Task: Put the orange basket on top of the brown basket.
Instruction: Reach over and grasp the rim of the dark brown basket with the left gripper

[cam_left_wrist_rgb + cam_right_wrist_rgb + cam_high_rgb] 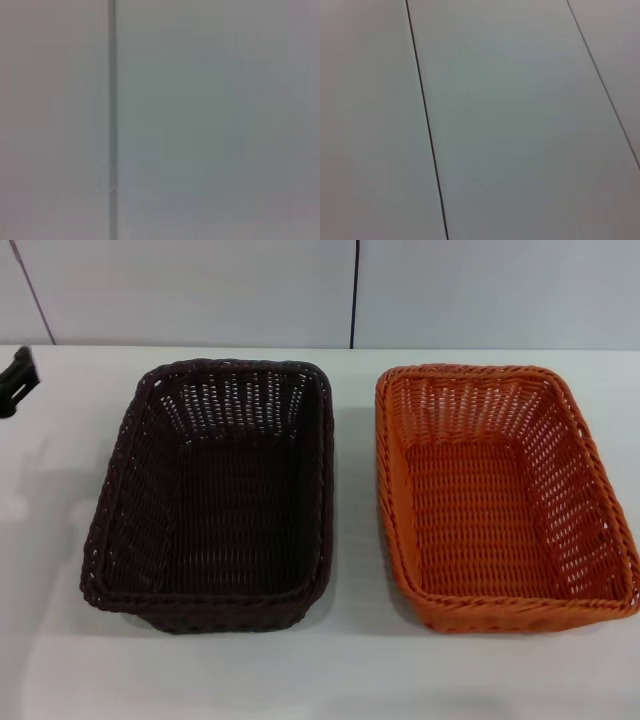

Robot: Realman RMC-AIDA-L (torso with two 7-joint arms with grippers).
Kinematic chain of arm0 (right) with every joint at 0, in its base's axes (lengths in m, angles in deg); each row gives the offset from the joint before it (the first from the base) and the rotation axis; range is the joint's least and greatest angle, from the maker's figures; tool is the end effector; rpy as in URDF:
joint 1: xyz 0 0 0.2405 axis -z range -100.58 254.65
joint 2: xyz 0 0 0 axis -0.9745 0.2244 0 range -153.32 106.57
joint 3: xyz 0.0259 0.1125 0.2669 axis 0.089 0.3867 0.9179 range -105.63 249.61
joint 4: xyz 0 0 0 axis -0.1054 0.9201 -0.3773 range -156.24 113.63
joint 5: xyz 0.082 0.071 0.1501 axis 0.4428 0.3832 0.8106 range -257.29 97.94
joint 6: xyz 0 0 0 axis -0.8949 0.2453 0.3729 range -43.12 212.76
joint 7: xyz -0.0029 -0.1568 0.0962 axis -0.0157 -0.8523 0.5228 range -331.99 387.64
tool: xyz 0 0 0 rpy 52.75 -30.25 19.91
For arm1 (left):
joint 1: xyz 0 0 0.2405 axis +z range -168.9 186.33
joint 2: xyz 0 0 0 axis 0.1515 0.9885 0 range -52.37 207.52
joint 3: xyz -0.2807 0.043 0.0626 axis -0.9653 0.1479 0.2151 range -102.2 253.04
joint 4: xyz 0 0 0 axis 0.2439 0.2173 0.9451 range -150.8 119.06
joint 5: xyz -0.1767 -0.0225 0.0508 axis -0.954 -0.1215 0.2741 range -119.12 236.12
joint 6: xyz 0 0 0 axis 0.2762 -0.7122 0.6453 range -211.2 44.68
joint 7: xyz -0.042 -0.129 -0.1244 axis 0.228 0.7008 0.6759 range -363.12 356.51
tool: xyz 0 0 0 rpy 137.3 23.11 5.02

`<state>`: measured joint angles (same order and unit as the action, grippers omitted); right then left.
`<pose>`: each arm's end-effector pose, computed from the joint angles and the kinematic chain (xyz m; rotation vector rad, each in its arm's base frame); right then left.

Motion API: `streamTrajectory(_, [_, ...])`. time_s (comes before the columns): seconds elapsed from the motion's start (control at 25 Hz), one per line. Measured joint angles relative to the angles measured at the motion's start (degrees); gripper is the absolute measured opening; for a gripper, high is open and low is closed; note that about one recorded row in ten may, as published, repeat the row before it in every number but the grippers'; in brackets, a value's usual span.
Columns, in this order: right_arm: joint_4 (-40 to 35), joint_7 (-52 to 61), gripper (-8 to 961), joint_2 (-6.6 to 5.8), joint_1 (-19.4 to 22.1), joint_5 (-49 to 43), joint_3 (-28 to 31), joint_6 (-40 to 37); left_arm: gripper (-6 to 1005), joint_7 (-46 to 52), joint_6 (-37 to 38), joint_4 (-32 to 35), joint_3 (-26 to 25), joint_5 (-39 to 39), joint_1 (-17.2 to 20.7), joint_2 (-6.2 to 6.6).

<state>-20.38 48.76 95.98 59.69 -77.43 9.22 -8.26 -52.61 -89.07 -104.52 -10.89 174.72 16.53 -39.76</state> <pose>0.3849 0.2851 0.0881 -1.0464 0.4768 0.8840 -0.3022 0.3281 0.0634 -1.6023 -0.7301 -0.4415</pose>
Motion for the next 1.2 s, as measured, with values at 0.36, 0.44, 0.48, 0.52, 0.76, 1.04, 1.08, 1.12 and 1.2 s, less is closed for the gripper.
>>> streamTrajectory(0.36, [-0.8,0.2,760,-0.01,0.1,-0.2,-0.3,-1.1,722,0.8,-28.9,-7.6,-11.5,6.0,-3.7,-0.65])
streamTrajectory(0.44, [-0.8,0.2,760,0.04,0.0,-0.2,-0.3,-1.3,718,2.3,-33.0,-7.4,-12.9,8.5,-5.2,-0.66])
streamTrajectory(0.48, [-0.8,0.2,760,0.08,0.0,-0.2,-0.4,-1.4,716,3.5,-35.3,-7.2,-13.8,9.9,-6.2,-0.65])
streamTrajectory(0.52, [-0.8,0.2,760,0.18,-0.1,-0.6,-0.5,-1.7,715,5.1,-38.3,-7.0,-14.8,11.9,-7.4,-0.65])
streamTrajectory(0.76, [-0.8,0.2,760,0.26,-0.3,-1.4,-0.5,-2.2,704,12.1,-44.4,-5.7,-15.6,21.4,-10.9,-0.79])
streamTrajectory(1.04, [-0.6,0.3,760,0.35,-0.7,-1.7,-0.5,-2.8,692,16.2,-46.7,-3.8,-15.5,24.5,-13.0,-0.83])
streamTrajectory(1.08, [-0.6,0.3,760,0.35,-0.7,-1.7,-0.5,-2.8,690,16.6,-47.0,-3.8,-15.5,24.5,-13.1,-0.84])
streamTrajectory(1.12, [-0.6,0.3,759,0.35,-0.7,-1.7,-0.5,-2.9,688,17.4,-47.9,-3.8,-15.5,24.6,-13.4,-0.85])
streamTrajectory(1.2, [-0.6,0.4,759,0.35,-0.8,-1.7,-0.5,-3.0,684,17.7,-48.3,-3.8,-15.5,24.6,-13.6,-0.86])
